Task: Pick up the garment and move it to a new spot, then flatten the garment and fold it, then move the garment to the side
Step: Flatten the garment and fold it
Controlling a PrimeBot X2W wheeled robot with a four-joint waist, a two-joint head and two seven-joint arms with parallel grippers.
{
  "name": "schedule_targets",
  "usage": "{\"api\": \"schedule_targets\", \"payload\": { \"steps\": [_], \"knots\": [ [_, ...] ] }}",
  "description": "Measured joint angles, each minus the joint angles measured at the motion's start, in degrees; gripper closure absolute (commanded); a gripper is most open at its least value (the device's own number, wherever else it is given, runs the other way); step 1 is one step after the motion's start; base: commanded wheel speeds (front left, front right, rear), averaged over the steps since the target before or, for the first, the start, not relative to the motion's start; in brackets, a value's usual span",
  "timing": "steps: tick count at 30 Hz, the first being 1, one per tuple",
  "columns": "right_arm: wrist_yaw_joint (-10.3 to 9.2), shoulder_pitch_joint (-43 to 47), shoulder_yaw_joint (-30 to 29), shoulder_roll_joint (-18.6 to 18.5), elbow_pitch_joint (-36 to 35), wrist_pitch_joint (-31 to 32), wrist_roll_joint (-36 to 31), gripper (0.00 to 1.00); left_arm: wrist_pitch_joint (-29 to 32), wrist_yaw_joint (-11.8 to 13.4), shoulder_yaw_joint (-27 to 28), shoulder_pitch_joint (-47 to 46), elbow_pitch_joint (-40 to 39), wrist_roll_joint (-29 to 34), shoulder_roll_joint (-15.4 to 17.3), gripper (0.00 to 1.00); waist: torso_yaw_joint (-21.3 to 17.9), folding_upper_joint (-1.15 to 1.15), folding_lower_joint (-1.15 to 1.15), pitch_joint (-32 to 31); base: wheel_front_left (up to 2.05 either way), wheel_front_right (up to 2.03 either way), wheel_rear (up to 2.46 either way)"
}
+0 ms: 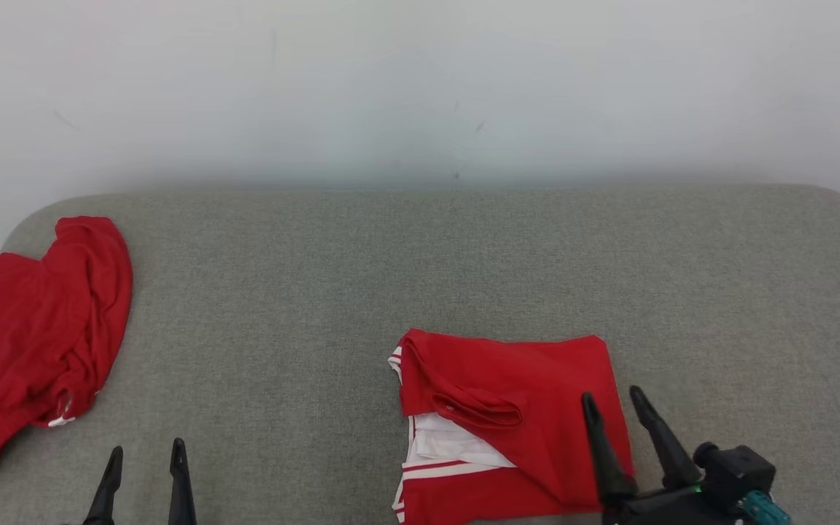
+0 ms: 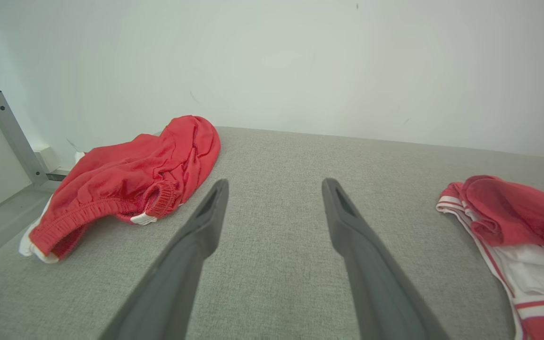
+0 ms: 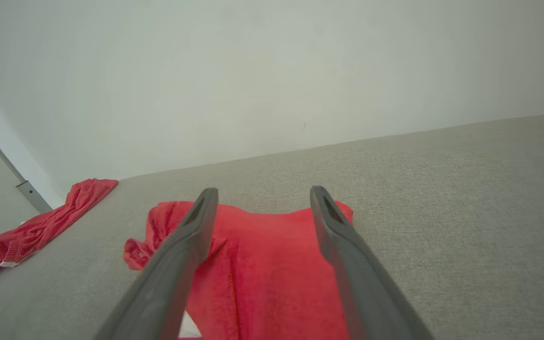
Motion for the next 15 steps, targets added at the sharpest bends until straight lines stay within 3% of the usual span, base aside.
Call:
{"api": "schedule_targets", "payload": {
  "steps": [6, 13, 14, 15],
  "knots": [
    [0.00, -3.85, 6.15, -0.43, 5.45, 0.04, -0.04, 0.00, 0.00, 0.09, -1.08, -0.02, 0.08, -0.09, 0.01, 0.00, 1.59, 0.00, 0.00, 0.12, 0.00, 0.00, 0.00],
    [0.00, -6.49, 8.53, -0.53, 11.94, 0.04, 0.35, 0.03, 0.00, 0.47, -1.93, -0.13, 0.11, -0.38, 0.02, 0.00, 3.86, 0.00, 0.00, 0.41, 0.00, 0.00, 0.00],
    [0.00, -6.86, 8.64, -0.49, 12.96, 0.04, 0.36, 0.30, 0.00, 0.52, -1.99, -0.13, 0.08, -0.44, 0.00, 0.00, 4.22, 0.00, 0.00, 0.49, 0.00, 0.00, 0.00],
    [0.00, -7.31, 8.82, -0.49, 13.86, 0.04, 0.36, 0.67, 0.00, 0.52, -2.03, -0.14, 0.10, -0.46, 0.00, 0.00, 4.54, 0.00, 0.00, 0.60, 0.00, 0.00, 0.00]
  ]
}}
